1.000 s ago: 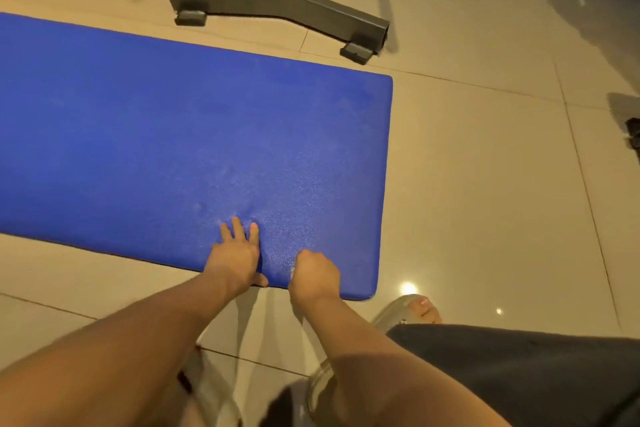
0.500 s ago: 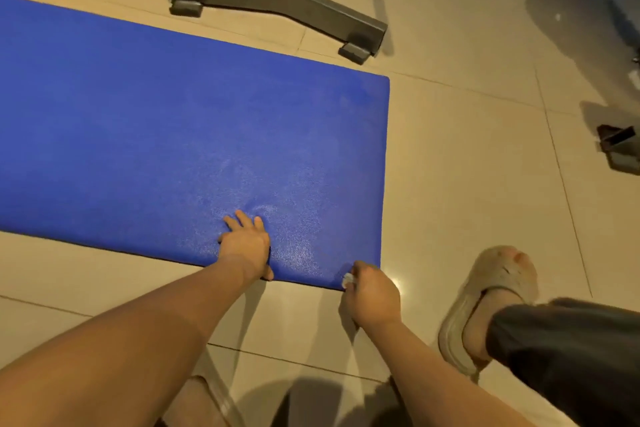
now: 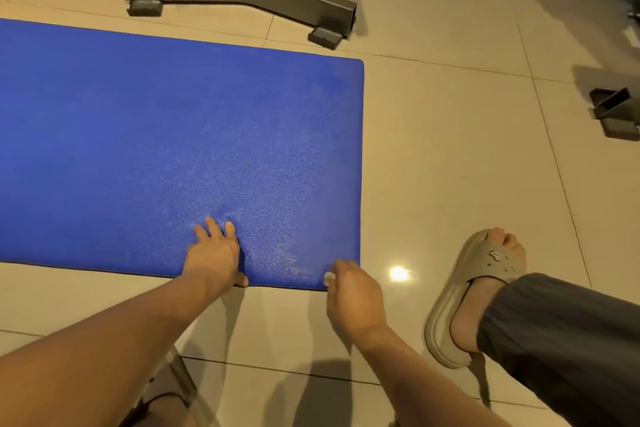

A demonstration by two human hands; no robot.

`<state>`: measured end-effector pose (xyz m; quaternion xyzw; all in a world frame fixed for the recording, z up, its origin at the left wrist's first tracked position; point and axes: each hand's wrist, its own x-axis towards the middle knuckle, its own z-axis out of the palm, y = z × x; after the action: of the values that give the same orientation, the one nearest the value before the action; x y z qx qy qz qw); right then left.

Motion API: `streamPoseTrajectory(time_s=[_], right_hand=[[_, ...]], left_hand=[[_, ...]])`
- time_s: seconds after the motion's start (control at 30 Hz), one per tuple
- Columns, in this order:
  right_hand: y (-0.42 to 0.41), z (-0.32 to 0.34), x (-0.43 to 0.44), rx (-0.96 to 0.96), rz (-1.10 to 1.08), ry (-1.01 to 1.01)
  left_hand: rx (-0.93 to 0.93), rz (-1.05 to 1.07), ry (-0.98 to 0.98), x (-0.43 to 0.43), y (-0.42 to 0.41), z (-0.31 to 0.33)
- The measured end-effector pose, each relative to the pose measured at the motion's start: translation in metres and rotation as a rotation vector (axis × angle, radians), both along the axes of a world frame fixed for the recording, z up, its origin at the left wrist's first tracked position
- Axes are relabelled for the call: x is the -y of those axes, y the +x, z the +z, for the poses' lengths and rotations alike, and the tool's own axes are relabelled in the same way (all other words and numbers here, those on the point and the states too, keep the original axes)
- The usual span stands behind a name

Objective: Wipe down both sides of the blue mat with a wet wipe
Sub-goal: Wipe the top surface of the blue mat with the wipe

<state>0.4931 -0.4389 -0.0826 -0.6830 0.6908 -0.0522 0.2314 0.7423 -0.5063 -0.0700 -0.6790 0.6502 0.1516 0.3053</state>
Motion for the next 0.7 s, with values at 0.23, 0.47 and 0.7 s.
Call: streamPoseTrajectory(time_s=[0.23, 0.47, 0.7], right_hand=[[0.011, -0.005, -0.001, -0.015, 0.071, -0.027], [-0.015, 0.0, 0.002, 0.013, -0.003, 0.006], [-0.018, -0.006, 0.004, 0.029, -0.09, -0.039]], left_hand=[[0.046, 0.037, 0.032, 0.007, -0.013, 0.004], [0.004, 0.009, -0.016, 0.002, -0.005, 0.007], [-0.009, 0.01, -0.05, -0.001, -0.005, 0.009]])
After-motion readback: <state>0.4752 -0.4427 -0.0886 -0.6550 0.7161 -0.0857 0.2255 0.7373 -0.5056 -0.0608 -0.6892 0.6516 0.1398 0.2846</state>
